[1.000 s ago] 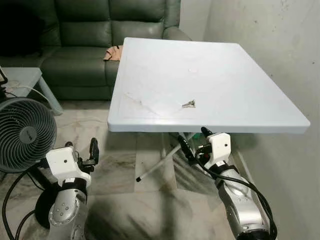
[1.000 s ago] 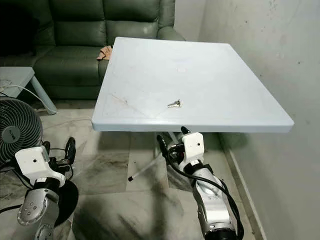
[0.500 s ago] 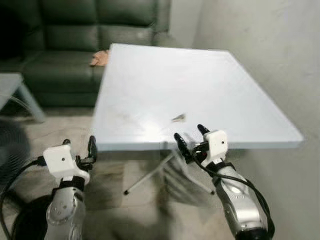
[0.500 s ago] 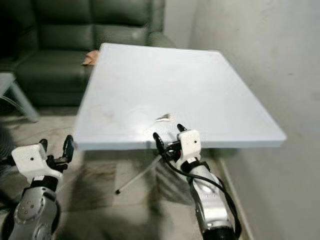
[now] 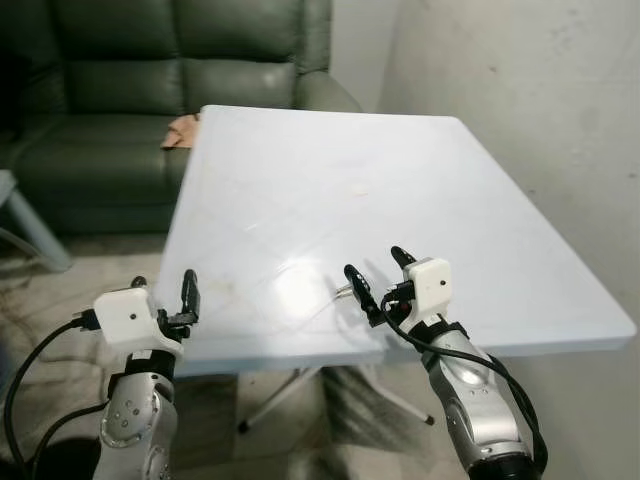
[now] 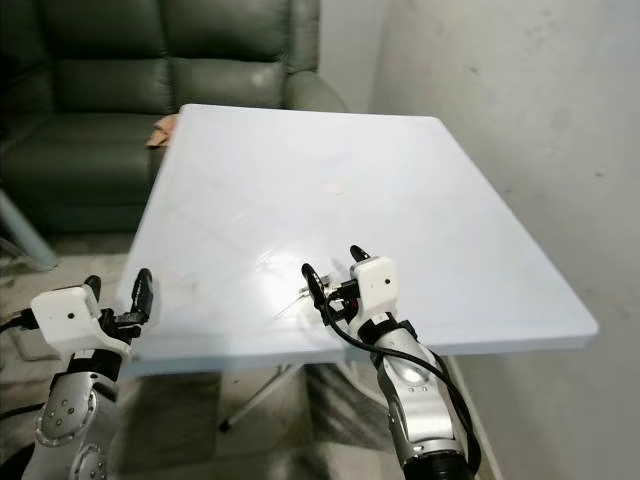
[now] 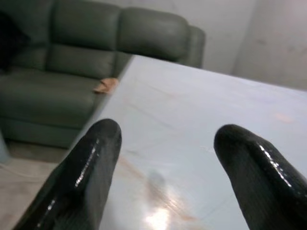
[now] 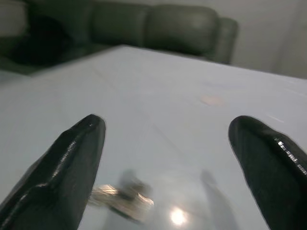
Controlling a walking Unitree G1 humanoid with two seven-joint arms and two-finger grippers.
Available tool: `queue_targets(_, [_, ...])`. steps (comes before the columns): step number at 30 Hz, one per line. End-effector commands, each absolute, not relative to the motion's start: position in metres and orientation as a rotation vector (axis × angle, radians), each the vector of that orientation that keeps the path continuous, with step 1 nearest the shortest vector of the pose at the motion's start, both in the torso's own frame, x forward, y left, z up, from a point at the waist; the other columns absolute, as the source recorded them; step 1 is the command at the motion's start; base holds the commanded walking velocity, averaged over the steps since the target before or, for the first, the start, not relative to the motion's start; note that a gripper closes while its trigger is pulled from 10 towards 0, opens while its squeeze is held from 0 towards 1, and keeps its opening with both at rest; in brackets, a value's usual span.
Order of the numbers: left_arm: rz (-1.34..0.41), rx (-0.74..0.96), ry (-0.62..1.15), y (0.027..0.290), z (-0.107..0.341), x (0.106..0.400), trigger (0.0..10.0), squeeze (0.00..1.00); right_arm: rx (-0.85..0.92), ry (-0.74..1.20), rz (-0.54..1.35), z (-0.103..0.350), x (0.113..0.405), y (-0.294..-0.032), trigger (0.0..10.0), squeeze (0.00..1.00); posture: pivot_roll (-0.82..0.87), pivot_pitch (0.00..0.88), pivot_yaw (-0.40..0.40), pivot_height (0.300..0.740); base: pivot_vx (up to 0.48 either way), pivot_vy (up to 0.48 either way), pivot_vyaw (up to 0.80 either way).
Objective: Hang keys on a hook
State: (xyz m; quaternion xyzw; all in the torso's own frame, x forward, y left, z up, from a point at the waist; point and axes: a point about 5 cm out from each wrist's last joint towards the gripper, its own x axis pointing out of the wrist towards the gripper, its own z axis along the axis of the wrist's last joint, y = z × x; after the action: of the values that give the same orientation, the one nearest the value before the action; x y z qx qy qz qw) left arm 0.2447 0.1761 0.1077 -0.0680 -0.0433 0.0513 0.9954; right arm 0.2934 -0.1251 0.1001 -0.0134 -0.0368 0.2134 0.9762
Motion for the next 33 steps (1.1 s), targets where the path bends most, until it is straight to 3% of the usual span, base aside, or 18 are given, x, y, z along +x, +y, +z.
queue_targets(1, [0.118,-0.116,-0.085,0.18,0.108,0.243,10.0,0.0,-0.021,-0.078,0.436,0.102,0.294,-0.125,10.0,0.0,-0.01,0.0,-0.059,0.74,0.0,0.0,0.0])
queue_targets(22, [0.037,-0.08,-0.047,0.179,0.097,0.226,10.0,0.0,-0.106,0.056,0.426,0.099,0.311,-0.129,10.0,0.0,0.01,0.0,-0.083,0.74,0.0,0.0,0.0])
queue_targets(33, [-0.084,-0.024,-0.037,0.158,0.096,0.217,10.0,0.0,-0.097,0.109,0.4,0.106,0.328,-0.116,10.0,0.0,0.03,0.0,-0.097,0.74,0.0,0.0,0.0])
